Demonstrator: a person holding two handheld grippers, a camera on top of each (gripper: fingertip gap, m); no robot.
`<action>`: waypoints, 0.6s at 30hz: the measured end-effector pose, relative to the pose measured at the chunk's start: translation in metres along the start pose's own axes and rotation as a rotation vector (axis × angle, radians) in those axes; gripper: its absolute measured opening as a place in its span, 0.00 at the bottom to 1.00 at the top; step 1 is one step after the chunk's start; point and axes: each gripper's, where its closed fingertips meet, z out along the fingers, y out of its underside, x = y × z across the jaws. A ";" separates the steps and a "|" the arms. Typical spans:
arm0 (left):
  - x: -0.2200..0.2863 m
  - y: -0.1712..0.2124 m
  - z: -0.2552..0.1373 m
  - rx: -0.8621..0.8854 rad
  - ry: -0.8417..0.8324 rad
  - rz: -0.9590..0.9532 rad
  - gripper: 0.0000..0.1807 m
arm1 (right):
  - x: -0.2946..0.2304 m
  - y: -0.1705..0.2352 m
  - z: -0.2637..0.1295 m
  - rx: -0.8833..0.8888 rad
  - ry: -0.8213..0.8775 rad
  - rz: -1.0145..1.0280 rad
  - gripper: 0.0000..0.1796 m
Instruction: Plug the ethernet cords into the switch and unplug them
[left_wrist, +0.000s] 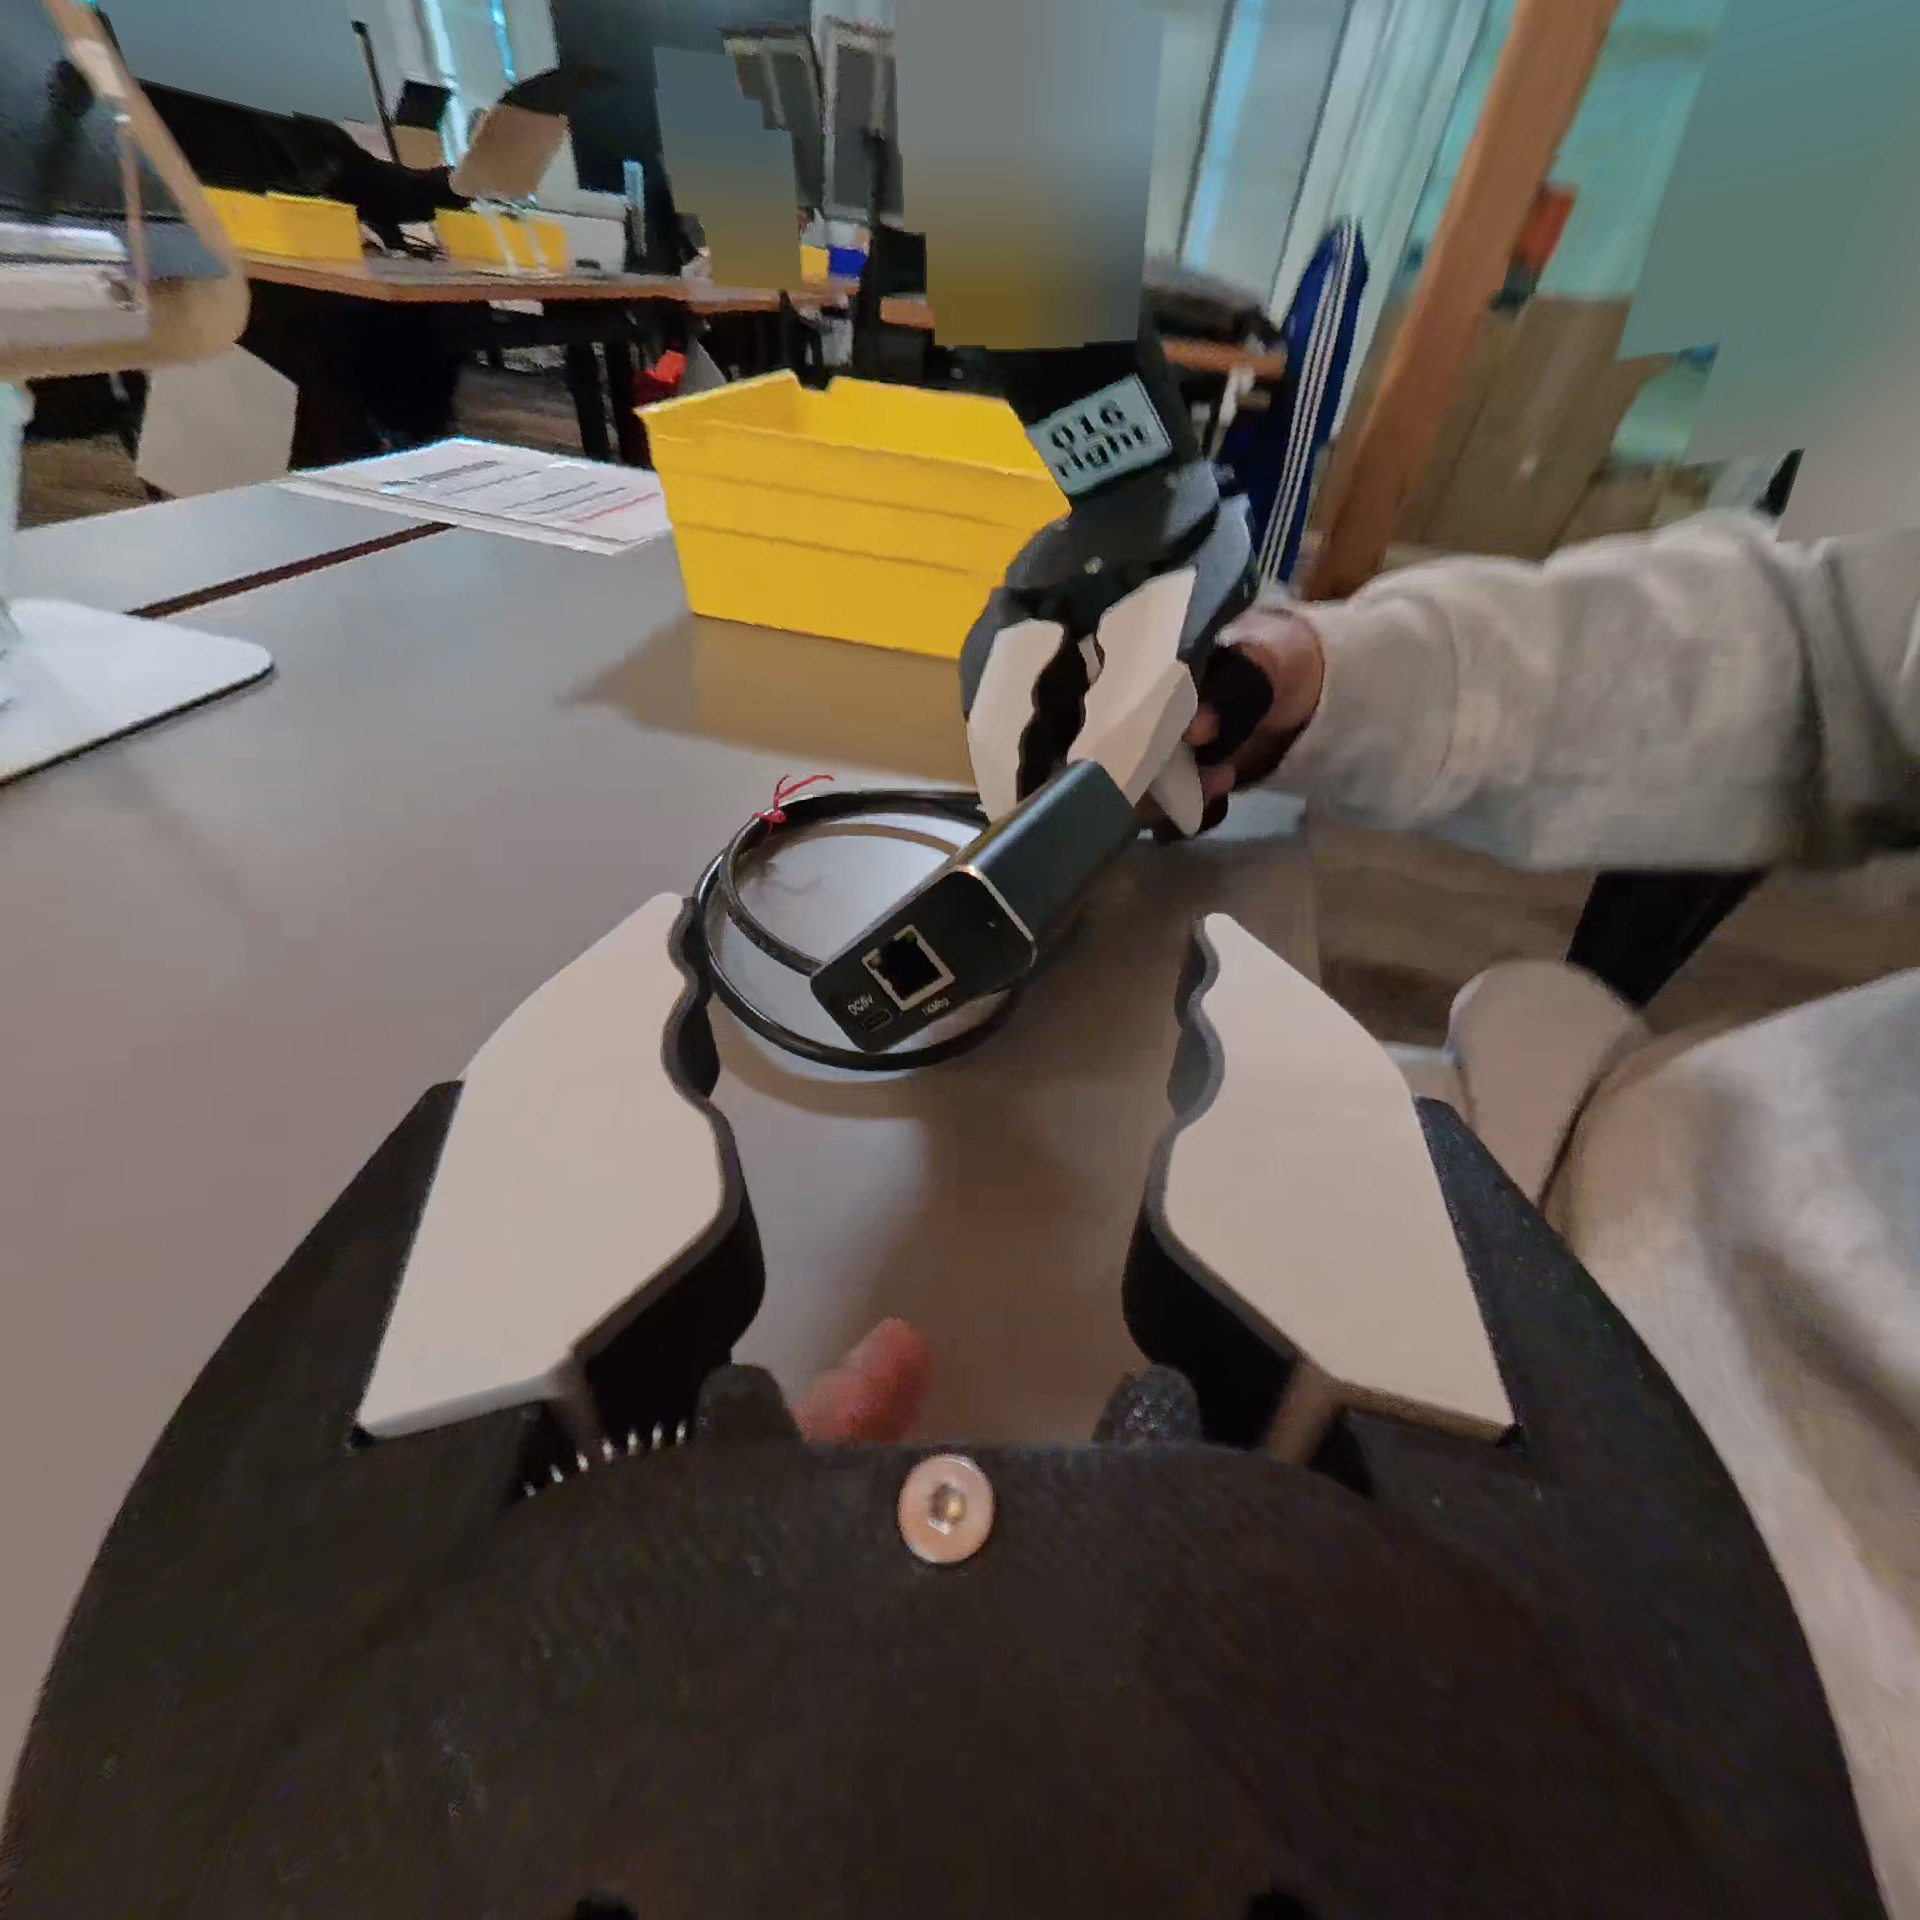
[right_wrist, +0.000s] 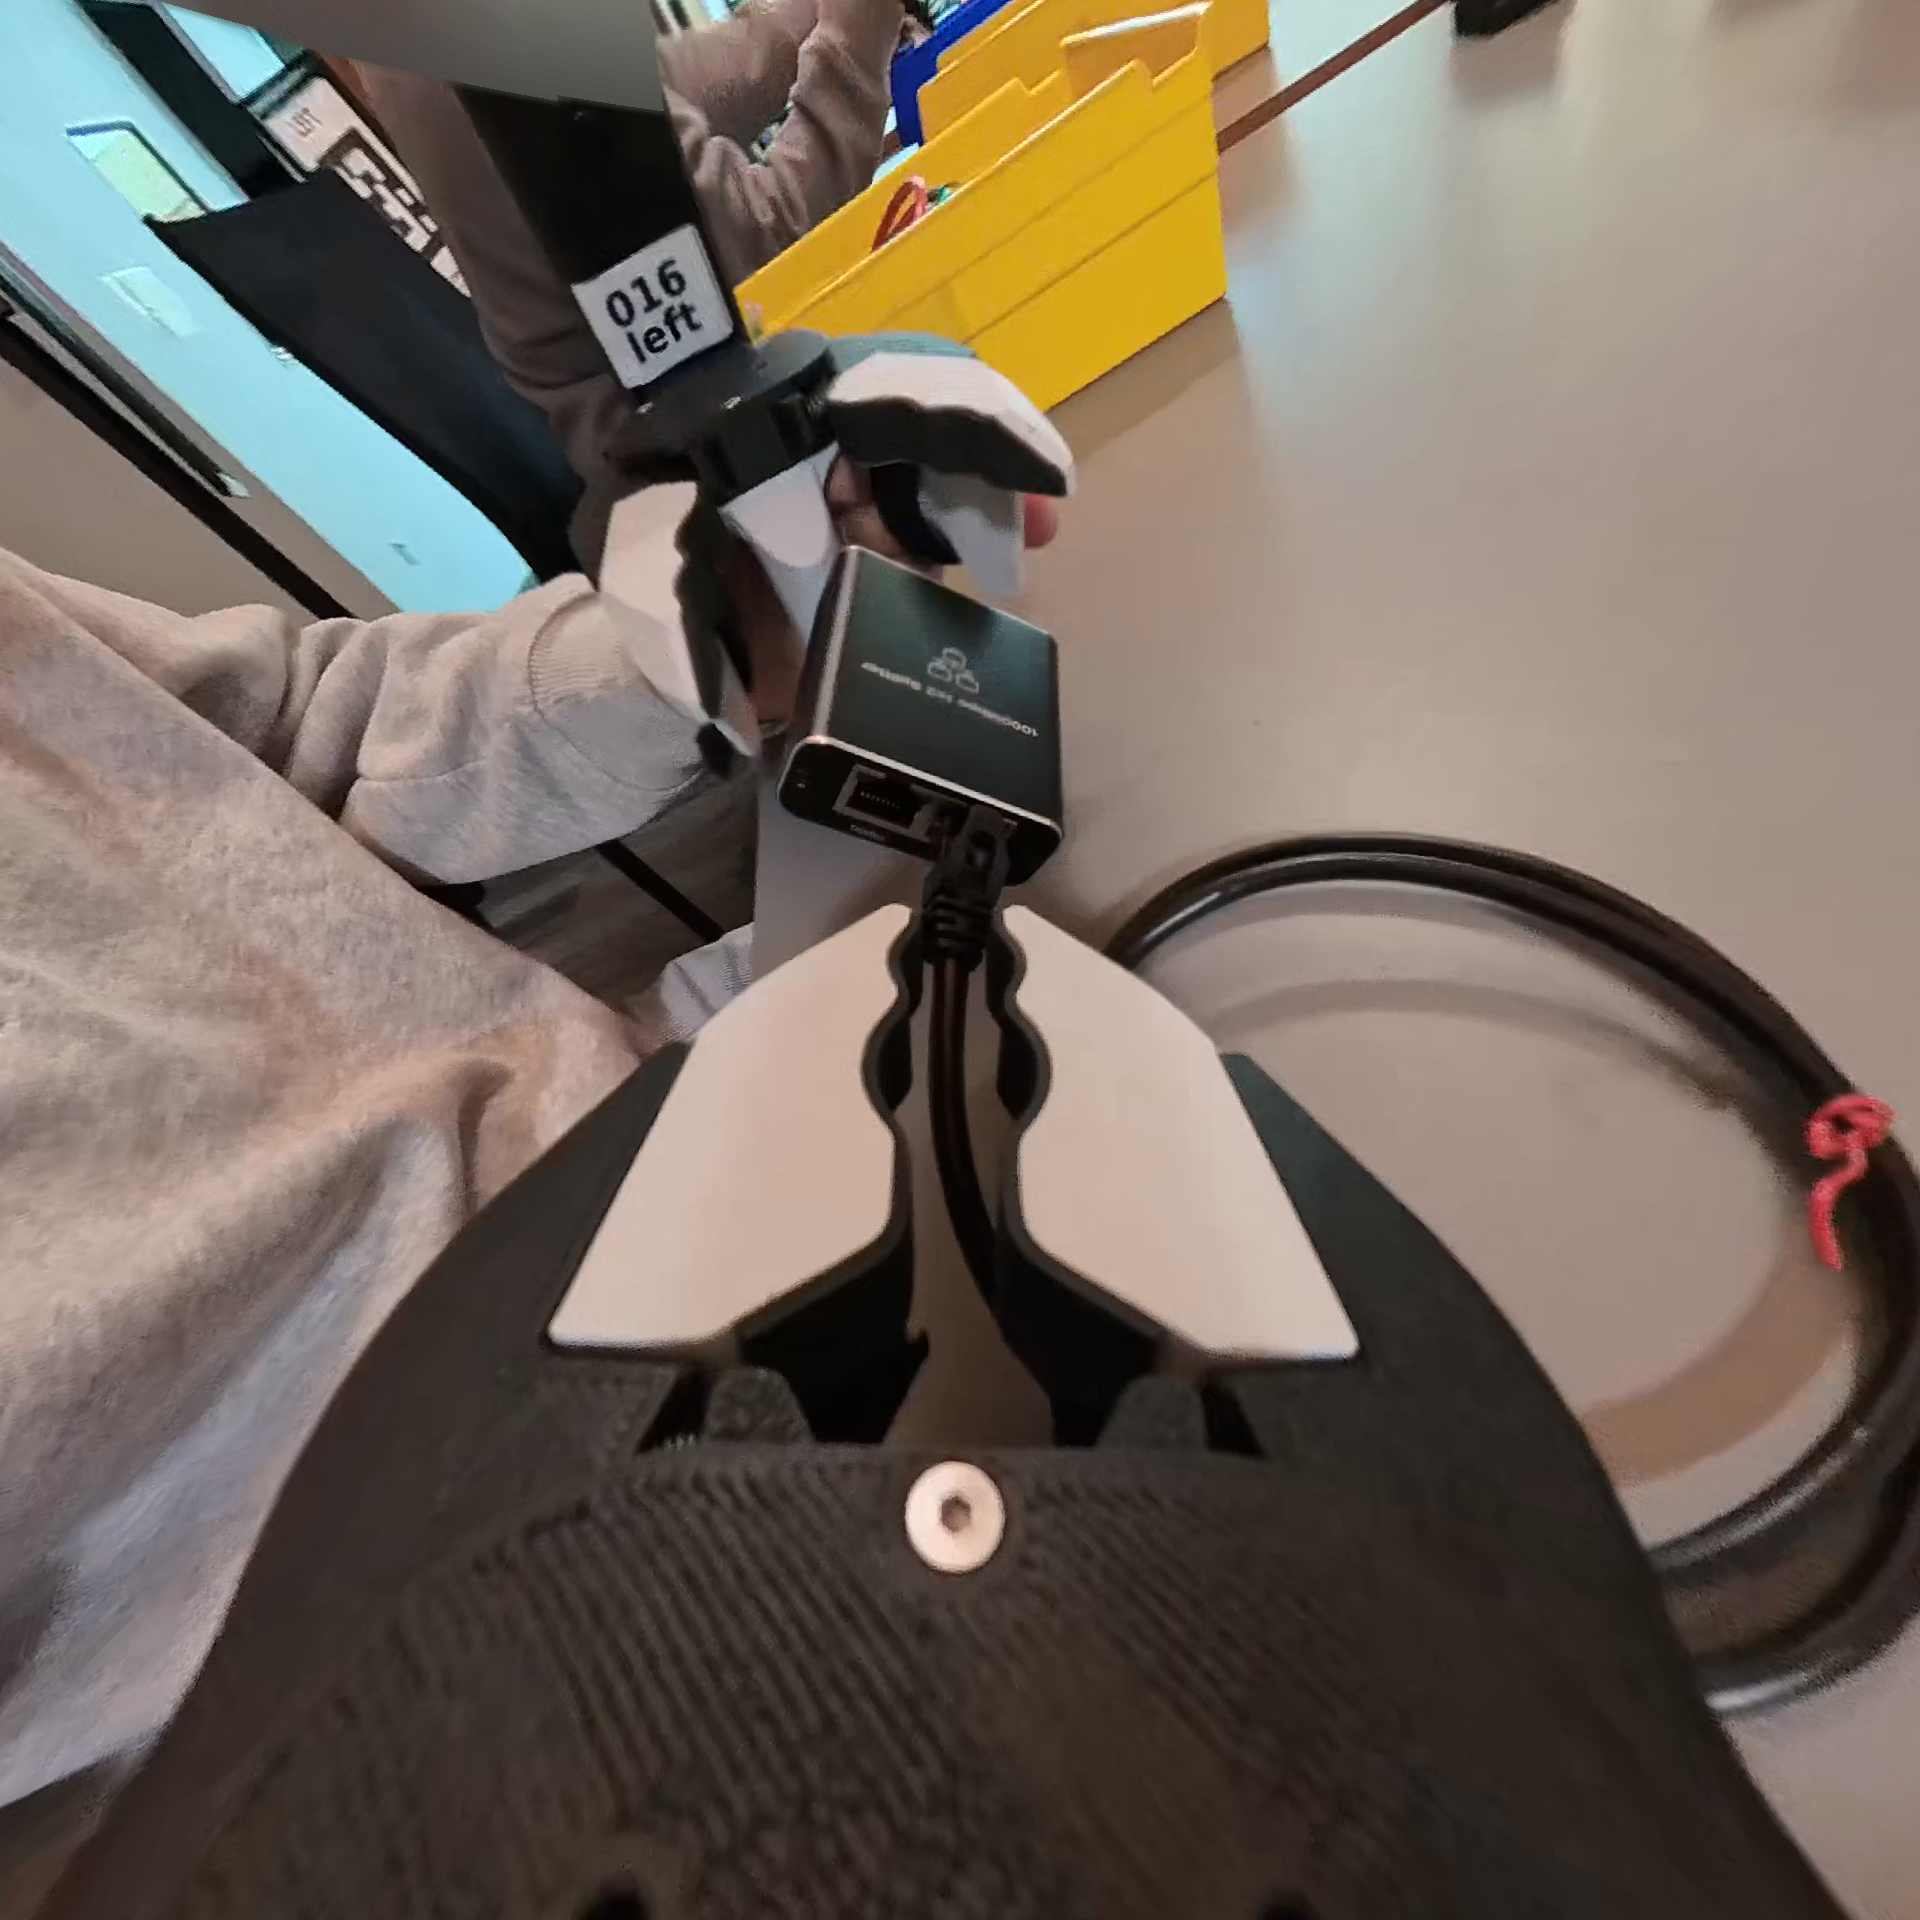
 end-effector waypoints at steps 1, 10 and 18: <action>0.004 0.003 0.002 -0.032 0.005 0.055 0.45 | -0.003 0.002 0.002 -0.012 -0.020 0.013 0.06; 0.033 0.021 0.011 -0.142 0.073 0.329 0.18 | -0.019 0.016 0.013 -0.093 -0.108 0.047 0.06; 0.029 0.018 0.010 -0.129 0.064 0.307 0.16 | -0.014 -0.001 0.009 0.039 -0.094 0.049 0.11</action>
